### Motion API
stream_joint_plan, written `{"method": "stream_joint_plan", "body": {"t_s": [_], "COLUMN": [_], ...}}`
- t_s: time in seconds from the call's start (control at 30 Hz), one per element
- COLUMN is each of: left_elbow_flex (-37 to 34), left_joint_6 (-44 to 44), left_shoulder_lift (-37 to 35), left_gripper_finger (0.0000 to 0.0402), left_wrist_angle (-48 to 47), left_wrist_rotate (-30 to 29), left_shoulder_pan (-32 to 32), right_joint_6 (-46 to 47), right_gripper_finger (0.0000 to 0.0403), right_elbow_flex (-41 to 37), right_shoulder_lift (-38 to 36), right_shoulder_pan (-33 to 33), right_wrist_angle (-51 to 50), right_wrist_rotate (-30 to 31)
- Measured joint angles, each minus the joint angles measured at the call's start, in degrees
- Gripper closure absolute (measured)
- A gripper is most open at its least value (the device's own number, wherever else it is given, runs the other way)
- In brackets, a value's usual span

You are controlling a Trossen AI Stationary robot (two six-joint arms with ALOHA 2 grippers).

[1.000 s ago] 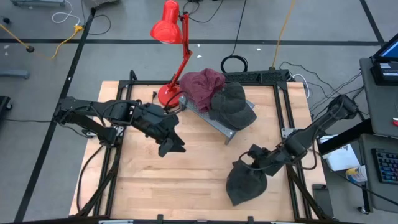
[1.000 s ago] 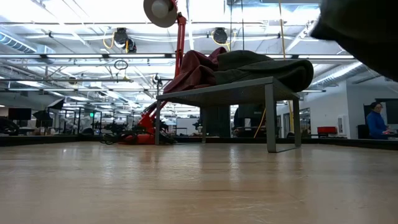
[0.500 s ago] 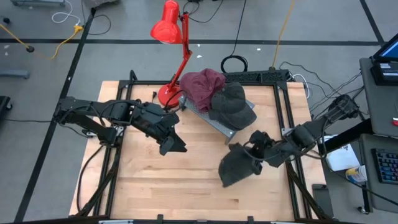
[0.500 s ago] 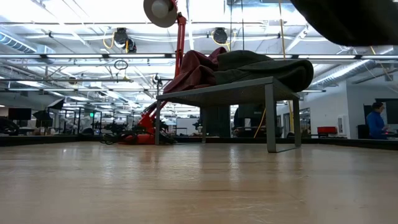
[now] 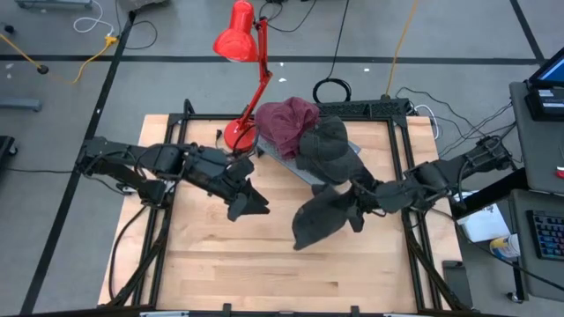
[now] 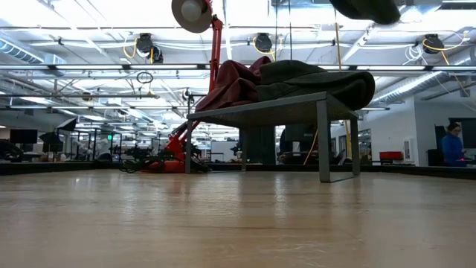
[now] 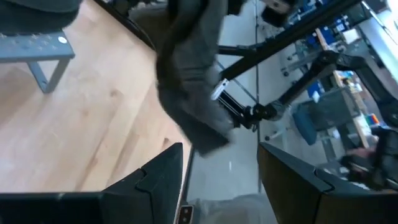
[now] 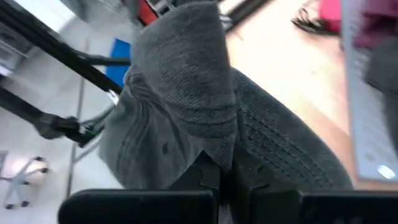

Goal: Pick & Place hat
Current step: Stack the black cap on top of the black cap on the shelf

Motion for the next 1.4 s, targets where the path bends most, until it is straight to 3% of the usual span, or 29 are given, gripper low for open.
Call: {"method": "stream_joint_plan", "body": {"t_s": [0.2,0.57,0.87,1.03,1.2,1.4], "left_elbow_flex": [0.0,0.0,0.0,0.0,0.0,0.0], "left_joint_6": [1.32,12.83,20.3,24.1,28.66,32.21], "left_shoulder_lift": [0.0,0.0,0.0,0.0,0.0,0.0], "left_gripper_finger": [0.019,0.019,0.019,0.019,0.019,0.019], "left_wrist_angle": [0.77,6.93,6.86,6.8,6.8,8.51], "left_wrist_rotate": [-4.65,-14.44,-21.86,-25.16,-29.01,-38.32], "left_shoulder_pan": [-2.17,-7.76,-9.93,-10.05,-10.05,-10.03], "right_joint_6": [-3.14,-5.71,-4.22,-1.84,-1.31,-2.66], "right_gripper_finger": [0.0403,0.0403,0.0403,0.0403,0.0403,0.0403], "right_elbow_flex": [0.0,0.0,0.0,-0.02,-0.02,-0.02], "right_shoulder_lift": [0.35,0.34,-0.09,-1.49,-3.43,-3.23], "right_shoulder_pan": [-2.02,-7.79,-9.92,-10.14,-8.69,-8.35], "right_wrist_angle": [7.29,21.81,27.22,27.03,31.07,37.64], "right_wrist_rotate": [0.24,3.22,3.1,4.05,10.55,10.76]}}
